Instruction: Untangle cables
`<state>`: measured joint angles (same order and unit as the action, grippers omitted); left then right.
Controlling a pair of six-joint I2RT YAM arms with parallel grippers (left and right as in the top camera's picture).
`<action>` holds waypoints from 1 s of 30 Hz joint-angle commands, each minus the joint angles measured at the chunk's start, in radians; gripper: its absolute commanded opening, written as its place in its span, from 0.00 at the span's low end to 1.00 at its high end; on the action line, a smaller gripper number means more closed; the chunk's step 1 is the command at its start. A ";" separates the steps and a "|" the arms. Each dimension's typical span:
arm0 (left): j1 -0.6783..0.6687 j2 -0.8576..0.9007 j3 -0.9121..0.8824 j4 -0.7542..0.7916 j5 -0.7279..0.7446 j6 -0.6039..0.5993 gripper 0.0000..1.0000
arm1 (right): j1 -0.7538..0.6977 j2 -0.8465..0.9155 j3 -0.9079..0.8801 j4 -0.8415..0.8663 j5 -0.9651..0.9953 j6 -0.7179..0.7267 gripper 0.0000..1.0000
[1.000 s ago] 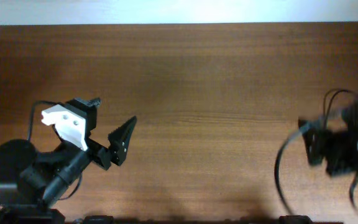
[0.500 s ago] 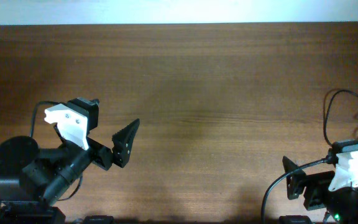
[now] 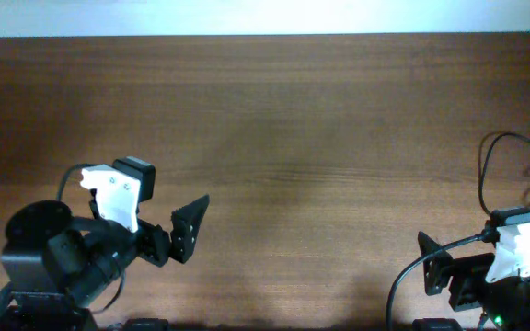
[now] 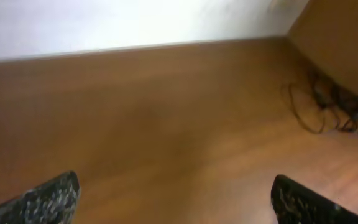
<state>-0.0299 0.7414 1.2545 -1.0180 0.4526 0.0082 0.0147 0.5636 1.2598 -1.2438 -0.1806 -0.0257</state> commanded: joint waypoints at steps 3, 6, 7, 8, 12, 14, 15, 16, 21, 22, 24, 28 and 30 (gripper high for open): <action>-0.006 -0.169 -0.124 0.107 -0.254 0.008 0.99 | 0.004 -0.001 -0.002 0.001 0.013 0.007 0.99; 0.028 -0.358 -0.326 0.282 -0.259 0.008 0.99 | 0.004 -0.001 -0.002 0.001 0.012 0.008 0.99; 0.036 -0.419 -0.411 0.365 -0.259 0.008 0.99 | 0.004 -0.001 -0.002 0.001 0.012 0.007 0.99; 0.041 -0.459 -0.477 0.442 -0.259 0.008 0.99 | 0.004 -0.001 -0.002 0.001 0.012 0.007 0.99; 0.039 -0.581 -0.798 0.837 -0.246 0.008 0.99 | 0.004 -0.001 -0.002 0.001 0.012 0.008 0.99; 0.040 -0.638 -0.949 1.041 -0.240 0.008 0.99 | 0.004 -0.001 -0.002 0.001 0.013 0.008 0.99; 0.040 -0.665 -1.011 1.122 -0.245 0.019 0.99 | 0.004 -0.001 -0.002 0.001 0.012 0.007 0.99; 0.040 -0.694 -1.069 1.200 -0.245 0.055 0.99 | 0.004 -0.001 -0.002 0.001 0.012 0.007 0.99; 0.040 -0.736 -1.213 1.373 -0.296 0.151 0.99 | 0.004 -0.001 -0.002 0.001 0.012 0.007 0.99; 0.040 -0.736 -1.221 1.361 -0.341 0.151 0.99 | 0.004 -0.001 -0.002 0.001 0.013 0.008 0.99; 0.040 -0.736 -1.223 1.278 -0.450 0.151 0.99 | 0.004 -0.001 -0.002 0.001 0.013 0.007 0.99; 0.040 -0.736 -1.233 1.142 -0.507 0.151 0.99 | 0.004 -0.001 -0.002 0.001 0.012 0.008 0.99; 0.040 -0.736 -1.246 1.063 -0.505 0.139 0.99 | 0.004 -0.001 -0.002 0.001 0.012 0.008 0.99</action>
<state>0.0036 0.0128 0.0277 0.1150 -0.0162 0.1398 0.0147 0.5644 1.2583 -1.2453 -0.1802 -0.0254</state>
